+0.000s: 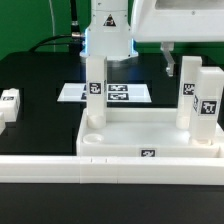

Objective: Assemble desk

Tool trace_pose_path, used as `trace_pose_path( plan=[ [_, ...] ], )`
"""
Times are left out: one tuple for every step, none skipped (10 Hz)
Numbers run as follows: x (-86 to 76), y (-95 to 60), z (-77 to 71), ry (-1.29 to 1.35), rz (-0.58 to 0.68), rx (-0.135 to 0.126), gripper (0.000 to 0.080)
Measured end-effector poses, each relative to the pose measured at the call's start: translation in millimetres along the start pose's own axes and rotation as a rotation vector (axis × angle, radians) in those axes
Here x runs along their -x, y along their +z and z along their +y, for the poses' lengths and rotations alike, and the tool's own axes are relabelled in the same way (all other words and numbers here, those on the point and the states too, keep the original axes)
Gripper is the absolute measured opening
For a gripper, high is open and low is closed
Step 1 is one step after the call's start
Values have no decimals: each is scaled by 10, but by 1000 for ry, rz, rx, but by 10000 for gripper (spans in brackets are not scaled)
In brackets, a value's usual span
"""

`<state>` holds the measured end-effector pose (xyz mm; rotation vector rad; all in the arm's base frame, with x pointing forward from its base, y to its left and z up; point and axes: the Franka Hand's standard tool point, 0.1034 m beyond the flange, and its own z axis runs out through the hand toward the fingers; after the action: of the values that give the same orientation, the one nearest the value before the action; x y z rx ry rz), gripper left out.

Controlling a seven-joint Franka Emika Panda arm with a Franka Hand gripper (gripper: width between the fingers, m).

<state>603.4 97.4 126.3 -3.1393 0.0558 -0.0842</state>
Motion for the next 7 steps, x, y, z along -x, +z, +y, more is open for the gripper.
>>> trace_pose_path(
  plan=[
    [-2, 4, -7, 1, -97, 9, 649],
    [-77, 10, -31, -1, -111, 13, 649],
    [-94, 29, -56, -5, -112, 13, 649],
    [-101, 46, -79, -9, -108, 13, 649],
    [-104, 57, -97, -11, -107, 12, 649],
    [-107, 66, -123, -13, -102, 13, 649],
    [-108, 73, -147, -11, -95, 13, 649]
  ],
)
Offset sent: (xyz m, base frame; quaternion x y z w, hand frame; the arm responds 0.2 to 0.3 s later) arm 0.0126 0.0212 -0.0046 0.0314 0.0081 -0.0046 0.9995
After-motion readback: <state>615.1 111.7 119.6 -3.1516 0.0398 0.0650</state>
